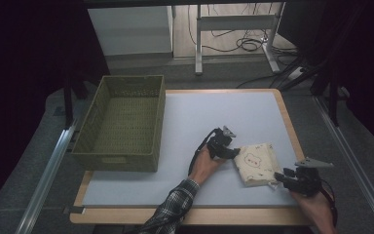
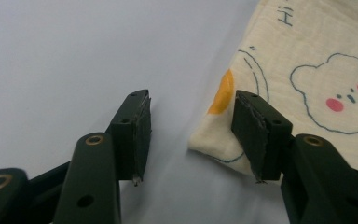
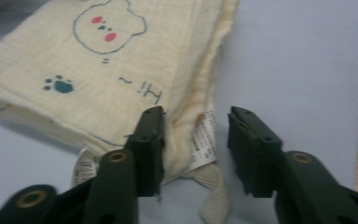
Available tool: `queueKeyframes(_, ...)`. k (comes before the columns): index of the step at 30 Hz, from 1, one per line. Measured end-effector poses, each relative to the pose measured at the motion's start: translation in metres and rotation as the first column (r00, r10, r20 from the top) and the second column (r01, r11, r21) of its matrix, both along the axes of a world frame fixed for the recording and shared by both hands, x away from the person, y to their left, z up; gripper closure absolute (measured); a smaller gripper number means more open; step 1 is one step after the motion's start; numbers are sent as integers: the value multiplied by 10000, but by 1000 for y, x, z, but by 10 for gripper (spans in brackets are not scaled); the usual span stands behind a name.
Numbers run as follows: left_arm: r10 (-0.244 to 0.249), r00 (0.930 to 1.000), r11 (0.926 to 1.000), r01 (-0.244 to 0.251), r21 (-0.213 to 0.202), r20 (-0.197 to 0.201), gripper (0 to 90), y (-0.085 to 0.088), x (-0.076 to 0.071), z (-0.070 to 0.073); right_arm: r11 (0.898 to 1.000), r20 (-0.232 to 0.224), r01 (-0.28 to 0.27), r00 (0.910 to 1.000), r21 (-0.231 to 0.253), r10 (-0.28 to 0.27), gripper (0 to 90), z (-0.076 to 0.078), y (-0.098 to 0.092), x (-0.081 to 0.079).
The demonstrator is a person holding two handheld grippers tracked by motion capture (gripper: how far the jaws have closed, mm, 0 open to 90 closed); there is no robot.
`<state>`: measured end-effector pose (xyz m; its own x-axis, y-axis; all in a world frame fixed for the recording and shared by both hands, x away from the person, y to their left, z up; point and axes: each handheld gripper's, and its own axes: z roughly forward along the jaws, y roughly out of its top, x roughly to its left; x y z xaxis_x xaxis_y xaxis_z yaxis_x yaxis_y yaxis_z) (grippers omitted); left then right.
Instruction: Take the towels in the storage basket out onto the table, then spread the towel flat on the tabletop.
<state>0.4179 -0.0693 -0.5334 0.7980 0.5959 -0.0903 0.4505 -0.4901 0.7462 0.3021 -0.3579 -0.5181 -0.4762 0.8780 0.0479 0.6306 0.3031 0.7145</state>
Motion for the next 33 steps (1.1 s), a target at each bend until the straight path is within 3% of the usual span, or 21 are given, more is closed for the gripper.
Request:
queueKeyframes(5, -124, 9994, 9999, 122, -80, -314, 621, -2, -4, 1, 9987, -302, -360, 9989, 363, 372, 752, 0, 2, 0)
queueKeyframes(9, -384, 9959, 9987, 357, -353, -814, 749, -2, -2, 2, 9954, -581, -334, 9976, 895, 387, 793, -1, -1, 2)
queueKeyframes(13, -457, 9947, 9975, 405, -572, -921, 829, -2, -3, 1, 9947, -611, -217, 9977, 1010, 279, 813, -1, 0, 2)
queueKeyframes(17, -505, 9960, 9978, 472, -462, -735, 837, -2, -4, 1, 9931, -690, -140, 9974, 1167, 221, 823, 0, -1, 2)
queueKeyframes(20, -518, 9979, 9986, 512, -163, -386, 840, -4, -6, 4, 9926, -627, -134, 9978, 1205, 211, 824, 1, -1, 2)
queueKeyframes(33, -371, 9992, 9990, 374, -224, 113, 842, 8, -9, 19, 9873, -204, -598, 9978, 1471, 635, 823, 17, 10, -1)
